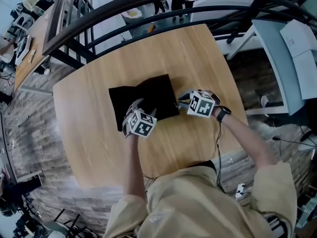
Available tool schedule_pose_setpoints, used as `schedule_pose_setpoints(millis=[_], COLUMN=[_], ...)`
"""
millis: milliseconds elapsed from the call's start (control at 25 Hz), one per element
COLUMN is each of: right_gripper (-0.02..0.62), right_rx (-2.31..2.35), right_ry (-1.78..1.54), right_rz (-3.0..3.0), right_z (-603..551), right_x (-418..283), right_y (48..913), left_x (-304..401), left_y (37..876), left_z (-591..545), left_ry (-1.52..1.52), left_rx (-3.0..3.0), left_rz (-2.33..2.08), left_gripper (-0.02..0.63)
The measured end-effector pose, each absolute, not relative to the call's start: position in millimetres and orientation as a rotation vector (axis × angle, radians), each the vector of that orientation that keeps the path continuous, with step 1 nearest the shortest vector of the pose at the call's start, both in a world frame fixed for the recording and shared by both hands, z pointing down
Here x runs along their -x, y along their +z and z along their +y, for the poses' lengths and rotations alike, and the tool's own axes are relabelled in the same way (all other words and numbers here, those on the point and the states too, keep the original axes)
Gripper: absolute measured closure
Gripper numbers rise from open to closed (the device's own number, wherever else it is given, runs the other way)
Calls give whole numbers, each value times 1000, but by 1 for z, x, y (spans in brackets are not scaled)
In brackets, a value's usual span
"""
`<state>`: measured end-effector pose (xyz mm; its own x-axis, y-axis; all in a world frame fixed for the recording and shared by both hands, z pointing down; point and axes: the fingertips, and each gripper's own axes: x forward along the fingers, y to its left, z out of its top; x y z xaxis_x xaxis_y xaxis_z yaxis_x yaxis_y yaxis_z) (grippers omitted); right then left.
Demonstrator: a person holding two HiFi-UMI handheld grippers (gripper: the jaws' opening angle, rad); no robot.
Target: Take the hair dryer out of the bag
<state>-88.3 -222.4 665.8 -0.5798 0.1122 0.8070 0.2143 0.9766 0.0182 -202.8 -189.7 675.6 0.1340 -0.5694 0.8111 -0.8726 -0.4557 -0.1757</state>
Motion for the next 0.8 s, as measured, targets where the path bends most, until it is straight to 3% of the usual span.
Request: schedule_pose_setpoints(millis=[120,200,520,560,640,800], right_gripper=[588,588,582,551,425,422], right_rx=[217,209,260,275,286,247], right_ry=[-125,-118,-116,-119,-107,-113], right_rz=[-2205,-2216,-2211,-2191,-2149,-2099], right_z=[-225,-226,-220,-218,-217,-223], right_x=[83,83,98,101,106,116], right_y=[664,662,659,663,672,692], left_x=[205,206,208,209,210,207], left_y=[671,668,635,633,630,626], left_z=[-186,-180,-157,-155,-151,-144], left_ry=[1217,1148,823,801,763,722], left_rx=[-2081,-2091,-2101,-2097,-2091,-2092], left_rz=[-1409,-1410,-1406,-1405,-1405,-1396], left_gripper=[464,506,515,515,515,515])
